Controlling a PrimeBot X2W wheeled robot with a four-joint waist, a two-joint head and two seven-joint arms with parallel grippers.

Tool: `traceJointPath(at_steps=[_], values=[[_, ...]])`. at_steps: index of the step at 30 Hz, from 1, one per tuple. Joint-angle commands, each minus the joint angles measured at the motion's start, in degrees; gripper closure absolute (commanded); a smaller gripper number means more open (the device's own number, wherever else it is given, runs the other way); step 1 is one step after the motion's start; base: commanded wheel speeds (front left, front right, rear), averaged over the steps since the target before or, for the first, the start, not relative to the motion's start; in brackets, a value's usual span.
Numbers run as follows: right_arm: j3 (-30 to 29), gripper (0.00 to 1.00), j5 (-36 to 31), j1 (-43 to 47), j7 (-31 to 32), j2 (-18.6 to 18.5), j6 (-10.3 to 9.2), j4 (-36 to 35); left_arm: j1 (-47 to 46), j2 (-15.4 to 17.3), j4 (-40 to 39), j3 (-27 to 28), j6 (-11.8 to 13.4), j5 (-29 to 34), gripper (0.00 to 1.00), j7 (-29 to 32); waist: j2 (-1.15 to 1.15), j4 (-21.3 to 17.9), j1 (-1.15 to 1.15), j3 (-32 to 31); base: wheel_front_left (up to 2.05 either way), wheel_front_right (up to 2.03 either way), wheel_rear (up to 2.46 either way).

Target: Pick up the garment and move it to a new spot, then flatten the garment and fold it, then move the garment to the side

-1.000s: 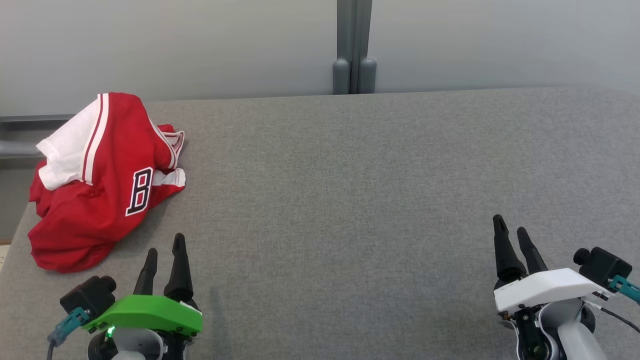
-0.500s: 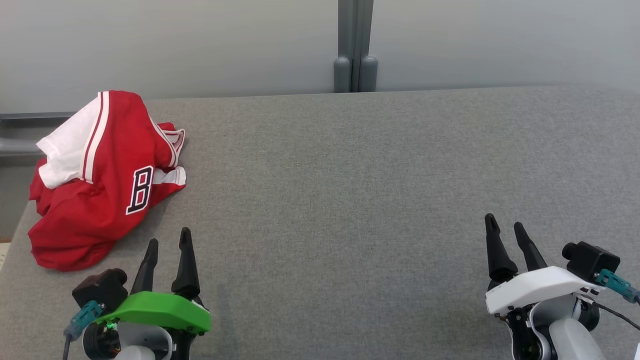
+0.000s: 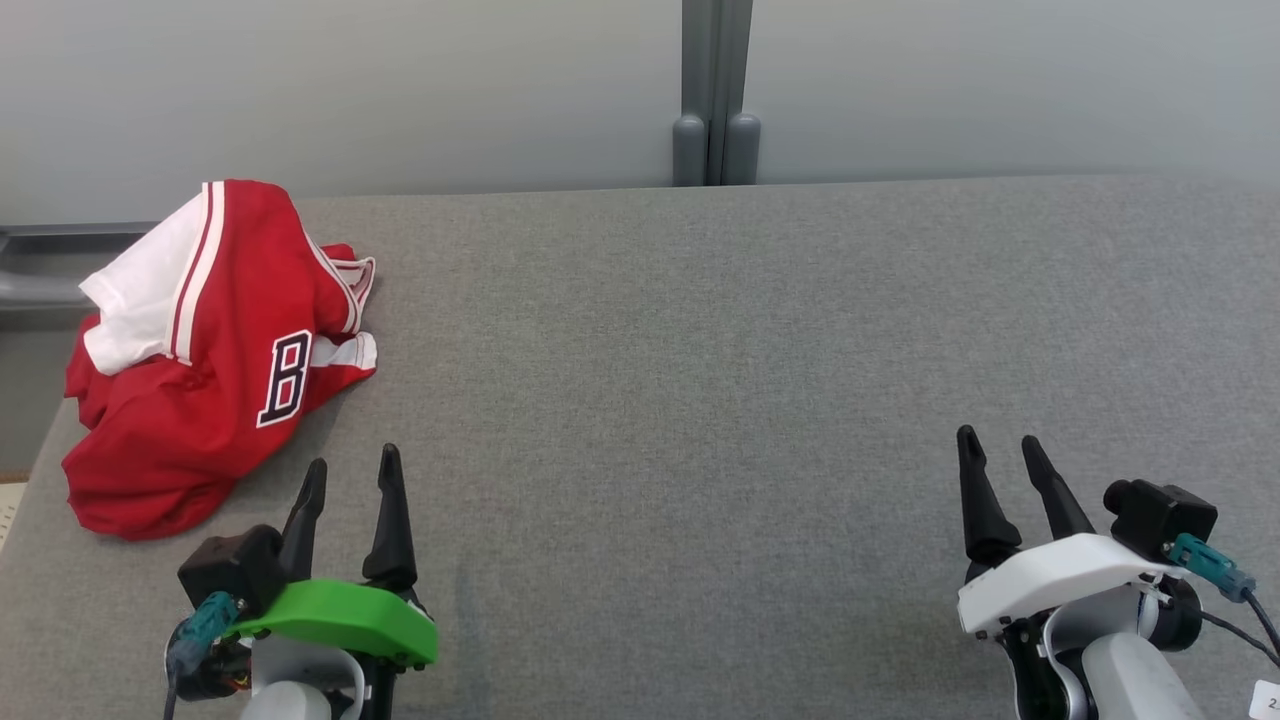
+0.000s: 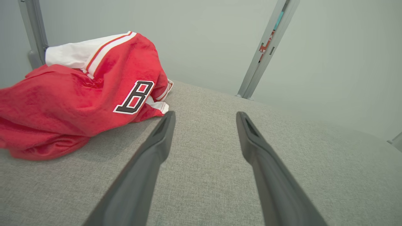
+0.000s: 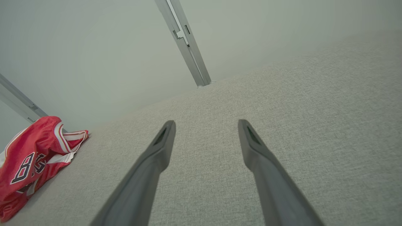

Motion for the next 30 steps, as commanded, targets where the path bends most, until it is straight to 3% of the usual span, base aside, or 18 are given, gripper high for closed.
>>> traceJointPath(at_steps=[1, 16, 30], values=[[0.2, 0.00, -1.4, -0.9, -0.5, -0.3, 0.01, -0.1, -1.3, 0.2, -0.3, -0.1, 0.0, 1.4, 0.00, -0.5, 0.00, 0.0, 0.00, 0.0, 0.00, 0.00, 0.00], [1.0, 0.00, -8.1, -1.0, -1.8, -0.4, 0.02, 0.1, -0.8, -0.4, -0.3, -0.4, 0.6, 7.6, 0.00, -2.3, 0.00, 0.2, 0.00, -0.3, 0.00, 0.00, 0.00], [1.3, 0.00, -12.5, -1.5, -3.3, -0.4, 0.02, 0.7, -1.9, -1.1, 2.6, 0.1, 0.8, 6.9, 0.00, -3.8, 0.00, 0.5, 0.00, 0.7, 0.00, 0.00, 0.00]])
